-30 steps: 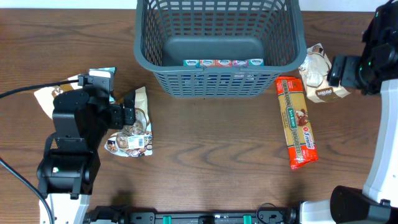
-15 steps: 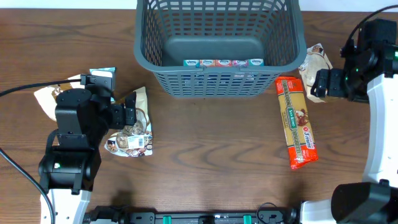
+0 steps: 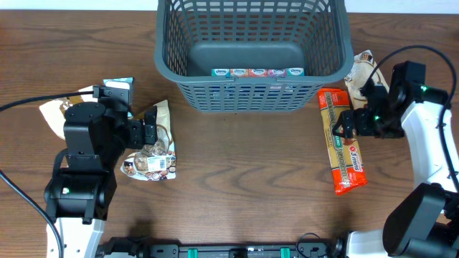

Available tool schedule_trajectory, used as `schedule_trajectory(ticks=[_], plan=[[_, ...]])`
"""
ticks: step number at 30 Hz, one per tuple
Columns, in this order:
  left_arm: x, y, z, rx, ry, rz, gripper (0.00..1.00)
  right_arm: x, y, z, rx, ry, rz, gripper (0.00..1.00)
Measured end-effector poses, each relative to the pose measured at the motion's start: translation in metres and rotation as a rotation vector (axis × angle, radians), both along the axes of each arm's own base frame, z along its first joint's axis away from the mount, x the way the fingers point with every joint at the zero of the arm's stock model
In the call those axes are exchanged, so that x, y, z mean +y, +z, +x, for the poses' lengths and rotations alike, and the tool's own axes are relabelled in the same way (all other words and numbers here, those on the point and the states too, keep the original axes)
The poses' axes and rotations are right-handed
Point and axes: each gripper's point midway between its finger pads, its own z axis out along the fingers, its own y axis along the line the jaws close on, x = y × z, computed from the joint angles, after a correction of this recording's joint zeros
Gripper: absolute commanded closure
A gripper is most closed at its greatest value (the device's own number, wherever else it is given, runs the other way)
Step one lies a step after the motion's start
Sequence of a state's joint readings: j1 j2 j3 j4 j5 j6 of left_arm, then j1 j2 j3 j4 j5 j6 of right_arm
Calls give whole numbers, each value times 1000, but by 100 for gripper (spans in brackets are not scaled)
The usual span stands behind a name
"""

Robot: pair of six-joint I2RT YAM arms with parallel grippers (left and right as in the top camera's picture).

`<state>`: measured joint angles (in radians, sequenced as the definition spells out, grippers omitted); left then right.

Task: Pack container
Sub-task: 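Move the right gripper back to the red-topped spaghetti package, then grasp the spaghetti package with the right gripper and lift it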

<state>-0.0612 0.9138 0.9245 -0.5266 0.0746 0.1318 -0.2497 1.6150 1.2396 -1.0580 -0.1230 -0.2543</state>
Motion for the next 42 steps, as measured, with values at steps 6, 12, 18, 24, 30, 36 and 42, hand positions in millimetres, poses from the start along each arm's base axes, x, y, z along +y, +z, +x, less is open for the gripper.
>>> schedule_trajectory(ticks=[6,12,18,24,30,36,42], plan=[[0,0,0,0,0,0,1,11,-9,18,-110,147,39,1],[0,0,0,0,0,0,1,12,-10,26,-158,237,27,1],[0,0,0,0,0,0,1,7,-27,27,-115,238,15,1],[0,0,0,-1,0,0,1,7,-61,24,-20,206,46,1],[0,1,0,-3,0,0,1,5,-89,27,30,157,60,1],[0,1,0,-3,0,-1,1,1,-94,37,7,119,50,1],[0,1,0,-3,0,0,1,-2,-95,45,-19,86,42,3]])
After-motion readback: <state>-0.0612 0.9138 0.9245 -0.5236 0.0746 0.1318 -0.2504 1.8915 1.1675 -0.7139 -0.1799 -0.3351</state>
